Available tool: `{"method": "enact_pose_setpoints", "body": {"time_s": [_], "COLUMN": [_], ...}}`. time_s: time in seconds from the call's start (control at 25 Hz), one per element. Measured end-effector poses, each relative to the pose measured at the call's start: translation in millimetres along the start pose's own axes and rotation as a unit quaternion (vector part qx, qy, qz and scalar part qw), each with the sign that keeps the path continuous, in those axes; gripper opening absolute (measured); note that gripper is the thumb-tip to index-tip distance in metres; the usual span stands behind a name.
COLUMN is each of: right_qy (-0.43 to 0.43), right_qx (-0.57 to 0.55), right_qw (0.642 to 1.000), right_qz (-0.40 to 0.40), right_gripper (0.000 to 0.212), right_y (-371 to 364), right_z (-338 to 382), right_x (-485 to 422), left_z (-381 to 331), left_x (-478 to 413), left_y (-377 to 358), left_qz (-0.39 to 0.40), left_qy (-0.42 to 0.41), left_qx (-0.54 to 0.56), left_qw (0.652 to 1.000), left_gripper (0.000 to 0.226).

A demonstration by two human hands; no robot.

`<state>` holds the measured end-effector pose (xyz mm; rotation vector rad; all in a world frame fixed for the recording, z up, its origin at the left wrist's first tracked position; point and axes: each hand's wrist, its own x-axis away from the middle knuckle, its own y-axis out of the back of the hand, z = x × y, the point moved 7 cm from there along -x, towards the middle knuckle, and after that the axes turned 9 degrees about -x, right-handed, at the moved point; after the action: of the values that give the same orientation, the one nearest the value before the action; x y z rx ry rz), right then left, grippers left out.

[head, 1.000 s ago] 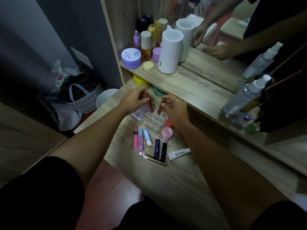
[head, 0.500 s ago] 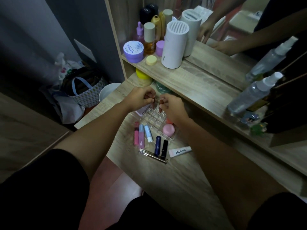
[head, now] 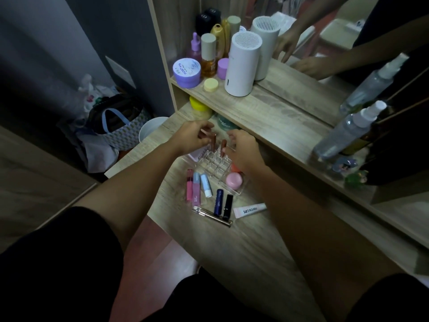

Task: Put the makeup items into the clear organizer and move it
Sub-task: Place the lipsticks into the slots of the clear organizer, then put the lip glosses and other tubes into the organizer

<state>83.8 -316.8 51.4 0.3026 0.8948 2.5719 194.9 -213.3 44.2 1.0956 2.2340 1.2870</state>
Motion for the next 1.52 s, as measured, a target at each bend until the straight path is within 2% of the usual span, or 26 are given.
{"method": "enact_pose_setpoints", "body": {"time_s": [0.12,0.2,0.28,0.36,0.44,0.48,0.56,0.64,0.72,0.84,1.04,1.12,1.2,1.28,1.36,1.44,1.52], "right_qy": [0.031,0.075,0.106,0.12,0.131,0.118,0.036,-0.012,-0.02,0.014,0.047,0.086,0.13,0.23,0.314,0.348,0.353], "right_qx": [-0.009,-0.015,0.006,0.048,0.075,0.08,0.023,-0.018,-0.02,0.033,0.08,0.114,0.147,0.234,0.302,0.337,0.354], "right_qw": [0.999,0.995,0.993,0.991,0.975,0.966,0.963,0.97,0.975,0.967,0.958,0.953,0.937,0.892,0.844,0.818,0.807], "right_qz": [-0.039,-0.061,-0.043,0.041,0.164,0.214,0.265,0.244,0.221,0.253,0.272,0.268,0.29,0.312,0.312,0.31,0.315], "right_gripper": [0.043,0.03,0.019,0.018,0.025,0.028,0.029,0.025,0.027,0.029,0.031,0.021,0.007,0.023,0.029,0.032,0.033], "right_y": [6.8,7.5,0.2,-19.4,-47.0,-59.8,-78.8,-89.0,-97.0,-110.0,-119.1,-120.8,-123.0,-128.3,-132.2,-134.3,-135.7], "right_z": [7.0,12.8,14.5,11.1,2.7,-4.1,-16.6,-21.6,-21.1,-16.9,-13.3,-9.0,-5.5,0.3,6.4,8.8,9.6], "right_x": [16.8,34.9,49.9,61.6,71.9,75.5,77.2,70.8,63.8,61.1,59.2,57.8,59.6,61.5,65.3,68.7,71.5], "left_z": [14.2,19.4,21.6,24.5,23.6,20.7,12.7,4.5,3.3,5.6,14.0,22.5,30.7,35.3,37.5,39.2,40.0], "left_x": [20.6,44.8,76.6,114.6,151.4,167.4,190.9,199.1,199.0,196.8,203.8,208.4,211.1,211.3,210.5,210.3,210.9], "left_y": [8.2,7.9,-0.4,-17.5,-38.7,-49.7,-72.5,-91.5,-105.1,-114.4,-102.5,-97.1,-95.6,-96.4,-97.9,-98.4,-97.9], "left_qz": [-0.028,-0.043,-0.035,-0.009,0.02,0.033,0.051,0.062,0.082,0.098,0.045,0.038,0.046,0.059,0.07,0.071,0.072], "left_qy": [0.034,0.037,0.035,0.031,0.012,-0.004,-0.03,-0.044,-0.034,-0.023,-0.018,-0.013,-0.003,0.001,0.003,0.004,0.003], "left_qx": [0.007,-0.001,0.001,0.002,-0.02,-0.032,-0.047,-0.075,-0.113,-0.144,-0.133,-0.154,-0.147,-0.127,-0.112,-0.102,-0.094], "left_qw": [0.999,0.998,0.999,0.999,1.0,0.999,0.997,0.994,0.99,0.985,0.99,0.987,0.988,0.99,0.991,0.992,0.993], "left_gripper": [0.044,0.035,0.024,0.018,0.016,0.017,0.025,0.036,0.044,0.045,0.032,0.032,0.034,0.034,0.033,0.031,0.029]}}
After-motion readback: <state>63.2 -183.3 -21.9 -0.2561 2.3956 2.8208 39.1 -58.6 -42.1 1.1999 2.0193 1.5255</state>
